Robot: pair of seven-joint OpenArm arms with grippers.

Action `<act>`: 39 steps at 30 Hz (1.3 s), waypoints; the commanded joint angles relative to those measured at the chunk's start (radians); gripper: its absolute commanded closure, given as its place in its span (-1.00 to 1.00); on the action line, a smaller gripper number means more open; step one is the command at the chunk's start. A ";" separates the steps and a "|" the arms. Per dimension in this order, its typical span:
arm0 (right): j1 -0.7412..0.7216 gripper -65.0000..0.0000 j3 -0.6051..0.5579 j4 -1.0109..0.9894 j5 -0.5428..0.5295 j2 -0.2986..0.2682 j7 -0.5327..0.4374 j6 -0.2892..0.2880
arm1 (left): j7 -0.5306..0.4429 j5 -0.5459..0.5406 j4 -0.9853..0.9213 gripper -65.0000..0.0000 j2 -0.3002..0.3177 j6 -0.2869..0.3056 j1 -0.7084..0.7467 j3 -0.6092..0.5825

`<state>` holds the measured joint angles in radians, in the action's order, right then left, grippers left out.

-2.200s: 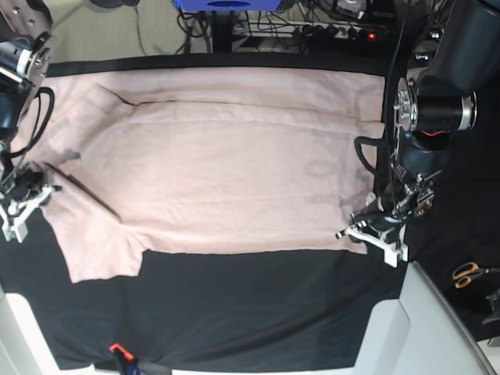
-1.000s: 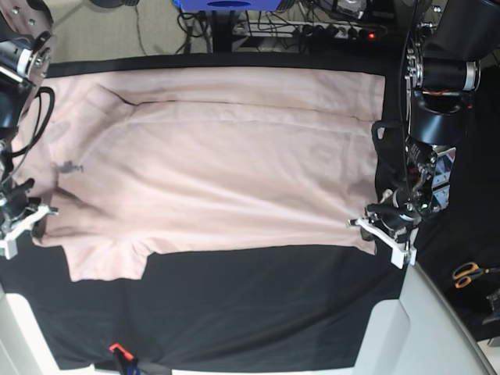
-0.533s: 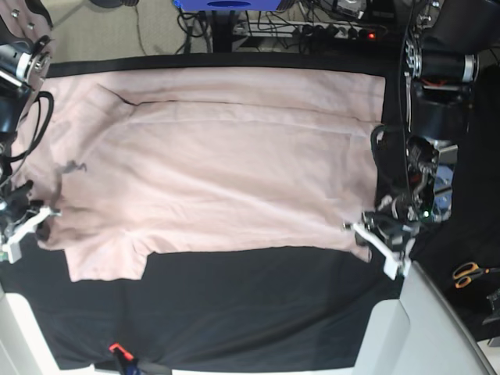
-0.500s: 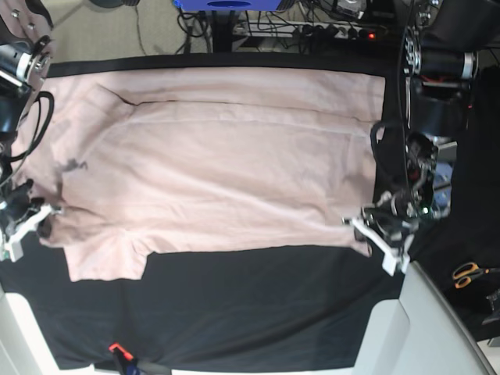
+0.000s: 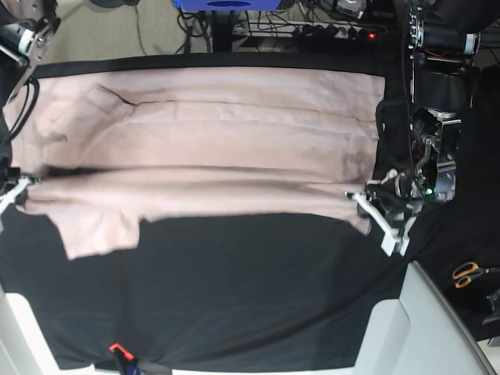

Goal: Fold the T-shirt properly
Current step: 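Lift both side edges and fold them toward the shirt's middle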

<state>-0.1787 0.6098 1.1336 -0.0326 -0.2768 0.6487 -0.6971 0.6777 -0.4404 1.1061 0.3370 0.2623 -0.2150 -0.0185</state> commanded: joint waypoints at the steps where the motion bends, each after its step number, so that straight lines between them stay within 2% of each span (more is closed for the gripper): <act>1: -0.011 1.00 0.003 0.035 -0.013 -0.017 -0.004 -0.001 | 0.003 -0.005 0.045 1.00 0.020 0.005 0.002 0.007; 6: 0.031 1.00 0.003 0.081 -0.013 -0.003 0.084 -0.001 | 0.009 -0.005 0.150 1.00 0.043 0.005 0.093 0.007; 11: 0.048 0.99 0.005 0.069 -0.013 0.014 0.098 -0.001 | 0.006 -0.005 0.156 1.00 0.043 0.004 0.159 0.007; 12: 0.052 0.93 0.006 0.073 -0.013 0.018 0.098 -0.001 | 0.004 -0.005 0.151 1.00 0.043 0.004 0.167 0.007; 14: 0.052 0.70 0.029 0.075 -0.013 0.023 0.099 0.009 | 0.004 -0.005 0.151 1.00 0.043 0.004 0.173 0.007; 17: 0.058 0.23 0.054 0.079 -0.011 0.026 0.099 0.100 | 0.004 -0.004 0.151 1.00 0.044 0.004 0.174 0.007; 19: 0.071 0.03 0.071 0.085 -0.013 0.026 0.095 0.124 | 0.004 0.028 0.153 1.00 0.050 0.004 0.176 0.007; 24: 0.069 0.12 0.088 0.227 -0.013 0.052 0.064 0.129 | 0.004 0.168 0.159 1.00 0.026 0.004 0.176 0.007; 27: 0.037 0.01 0.008 0.227 -0.013 0.052 -0.007 0.129 | 0.004 0.171 0.161 1.00 0.020 0.004 0.176 0.007; 30: -0.064 -0.27 -0.130 0.038 -0.013 0.006 -0.074 0.129 | 0.004 0.171 0.161 1.00 0.018 0.004 0.176 0.007; 32: -0.155 -0.38 -0.198 -0.163 -0.013 -0.019 -0.132 0.129 | 0.004 0.171 0.161 1.00 0.017 0.004 0.176 0.007; 35: -0.293 -0.38 -0.258 -0.491 -0.011 -0.051 -0.264 0.130 | 0.004 0.171 0.161 1.00 0.017 0.004 0.176 0.007; 37: -0.365 -0.38 -0.278 -0.683 -0.011 -0.074 -0.386 0.135 | 0.004 0.171 0.161 1.00 0.017 0.004 0.176 0.007; 39: -0.404 -0.39 -0.296 -0.808 -0.011 -0.082 -0.478 0.179 | 0.004 0.171 0.161 1.00 0.017 0.004 0.176 0.007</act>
<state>-0.5514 0.3130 0.3080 -0.0353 -0.3462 0.1841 -0.5087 0.6949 -0.2649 1.2484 0.3405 0.2680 -0.0254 -0.0166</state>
